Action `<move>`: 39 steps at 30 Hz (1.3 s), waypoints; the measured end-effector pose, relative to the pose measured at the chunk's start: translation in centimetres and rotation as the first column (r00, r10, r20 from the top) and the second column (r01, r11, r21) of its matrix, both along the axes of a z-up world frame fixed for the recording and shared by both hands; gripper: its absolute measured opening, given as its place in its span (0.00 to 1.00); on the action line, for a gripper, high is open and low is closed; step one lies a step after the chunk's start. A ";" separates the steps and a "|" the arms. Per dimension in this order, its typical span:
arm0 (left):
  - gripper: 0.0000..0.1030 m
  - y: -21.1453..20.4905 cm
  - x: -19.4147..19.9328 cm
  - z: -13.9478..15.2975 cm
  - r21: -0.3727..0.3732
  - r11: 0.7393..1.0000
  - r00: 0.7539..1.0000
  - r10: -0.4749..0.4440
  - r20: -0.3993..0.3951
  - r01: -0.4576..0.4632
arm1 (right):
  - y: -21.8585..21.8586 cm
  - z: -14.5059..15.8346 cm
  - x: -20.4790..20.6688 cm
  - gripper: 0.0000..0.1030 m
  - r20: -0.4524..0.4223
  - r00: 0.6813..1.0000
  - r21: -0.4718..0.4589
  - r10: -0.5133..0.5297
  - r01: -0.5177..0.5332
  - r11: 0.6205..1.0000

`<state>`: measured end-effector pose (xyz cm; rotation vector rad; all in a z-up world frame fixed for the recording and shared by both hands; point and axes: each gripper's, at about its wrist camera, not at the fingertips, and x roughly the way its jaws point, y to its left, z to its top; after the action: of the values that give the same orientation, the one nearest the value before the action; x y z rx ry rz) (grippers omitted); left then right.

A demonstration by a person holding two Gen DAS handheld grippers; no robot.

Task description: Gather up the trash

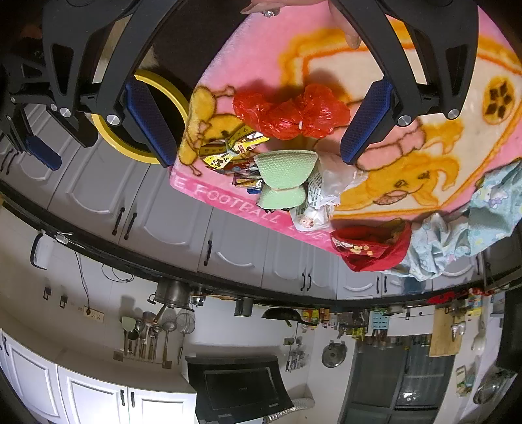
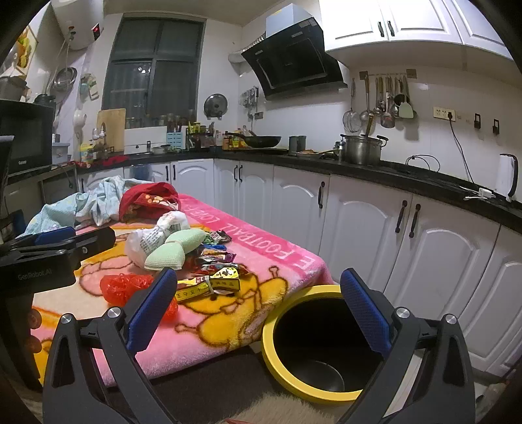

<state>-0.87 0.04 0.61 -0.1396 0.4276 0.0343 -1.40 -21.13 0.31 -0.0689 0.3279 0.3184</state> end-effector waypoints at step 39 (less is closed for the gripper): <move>0.90 0.0 -0.2 0.3 -0.001 1.000 1.000 0.005 0.020 -0.005 | 0.0 0.3 -0.2 0.94 0.017 1.000 -0.003 -0.004 0.004 1.000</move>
<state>-1.09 0.09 0.86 -0.1415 0.4077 0.0381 -1.56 -21.14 0.66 -0.0736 0.3120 0.3135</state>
